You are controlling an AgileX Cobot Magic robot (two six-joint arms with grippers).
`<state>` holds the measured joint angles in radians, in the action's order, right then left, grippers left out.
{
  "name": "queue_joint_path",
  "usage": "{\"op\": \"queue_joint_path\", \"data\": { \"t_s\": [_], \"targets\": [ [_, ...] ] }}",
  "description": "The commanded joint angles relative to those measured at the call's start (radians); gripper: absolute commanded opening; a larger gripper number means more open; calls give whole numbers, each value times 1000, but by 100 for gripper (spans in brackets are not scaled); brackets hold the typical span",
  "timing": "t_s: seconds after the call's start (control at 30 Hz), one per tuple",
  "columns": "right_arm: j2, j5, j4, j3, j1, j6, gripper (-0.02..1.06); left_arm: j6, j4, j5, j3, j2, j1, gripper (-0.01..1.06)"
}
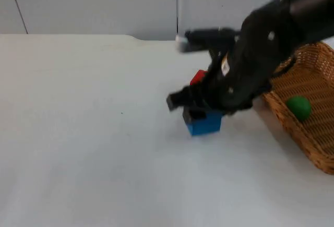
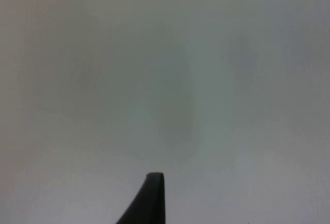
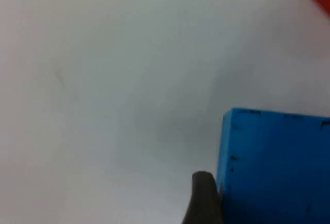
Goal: Place all geometric objects except the red cube into the basket.
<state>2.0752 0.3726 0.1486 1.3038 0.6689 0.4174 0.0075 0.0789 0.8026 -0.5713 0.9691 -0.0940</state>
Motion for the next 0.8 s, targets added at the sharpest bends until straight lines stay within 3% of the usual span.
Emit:
{"op": "queue_joint_path", "data": {
  "t_s": [0.0,0.2,0.37,0.43,0.57,0.77],
  "targets": [
    [-146,40,8,6,4,-36,0,-7,-8,-4,2,-4,3,95],
    [-340,122,66,6,1,-77,0,-7,-5,-4,2,-4,3,95],
    [-507,255,231,6,-8,-66,0,-7,-3,-2,2,-4,3,95],
    [-524,279,234,6,-21,-66,0,-7,-3,-2,2,-4,3,95],
    [-551,349,234,6,-131,-70,0,-7,-1,-2,2,-4,3,95],
    [-551,316,221,-52,-287,-79,0,-7,2,-2,2,-4,3,95]
  ]
}}
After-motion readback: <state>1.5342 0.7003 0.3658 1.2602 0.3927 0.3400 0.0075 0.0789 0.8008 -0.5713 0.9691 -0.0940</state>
